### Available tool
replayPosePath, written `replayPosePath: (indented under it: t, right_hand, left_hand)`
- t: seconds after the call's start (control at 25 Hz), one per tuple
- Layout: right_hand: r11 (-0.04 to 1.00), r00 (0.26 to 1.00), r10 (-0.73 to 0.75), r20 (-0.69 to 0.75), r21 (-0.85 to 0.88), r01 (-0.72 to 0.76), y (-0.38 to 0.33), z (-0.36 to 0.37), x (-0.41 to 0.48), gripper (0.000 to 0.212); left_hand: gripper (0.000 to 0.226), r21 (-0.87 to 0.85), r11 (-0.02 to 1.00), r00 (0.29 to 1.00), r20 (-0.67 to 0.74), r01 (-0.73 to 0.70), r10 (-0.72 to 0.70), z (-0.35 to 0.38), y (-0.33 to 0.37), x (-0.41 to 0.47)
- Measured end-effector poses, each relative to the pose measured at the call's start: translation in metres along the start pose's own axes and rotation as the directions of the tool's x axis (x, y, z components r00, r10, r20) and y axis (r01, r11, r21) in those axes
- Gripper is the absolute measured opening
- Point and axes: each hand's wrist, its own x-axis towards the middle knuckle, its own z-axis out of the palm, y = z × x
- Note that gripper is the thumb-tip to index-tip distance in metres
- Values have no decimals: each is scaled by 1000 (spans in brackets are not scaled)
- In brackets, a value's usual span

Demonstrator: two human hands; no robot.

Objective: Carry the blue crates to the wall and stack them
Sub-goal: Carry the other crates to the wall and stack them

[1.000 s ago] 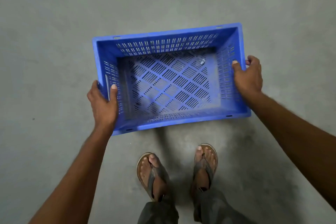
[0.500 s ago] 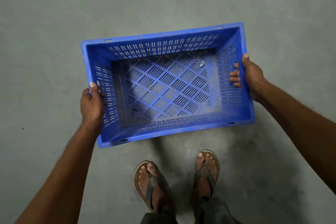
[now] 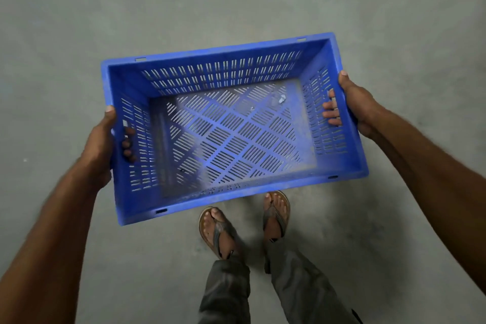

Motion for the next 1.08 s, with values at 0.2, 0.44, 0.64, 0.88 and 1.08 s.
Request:
replayPosePath:
  t: [0.2,0.44,0.64,0.88,1.08]
  right_hand:
    - [998,998,65,8,-23,-64,-49,-52,-84,63]
    - [998,998,64,8,-30,-63,-61,-130,-182,67]
    - [998,994,62,-92,30,-59,-29,-195,-257,67]
    - [986,975,89,-201,159,-57,50,-260,-366,68]
    - [962,931,125,-344,272,-28,147,-300,-459,69]
  left_hand:
    - [62,88,996,999,41,17,-20,5,75,-85]
    - [61,268,961,997,51,-74,63,39,115,-202]
    - [68,368,926,992,120,-79,37,76,128,-283]
    - [68,491,863,961,277,-122,-22,118,131,-357]
    - [67,581,760,921,385,-292,60,172,114,-427]
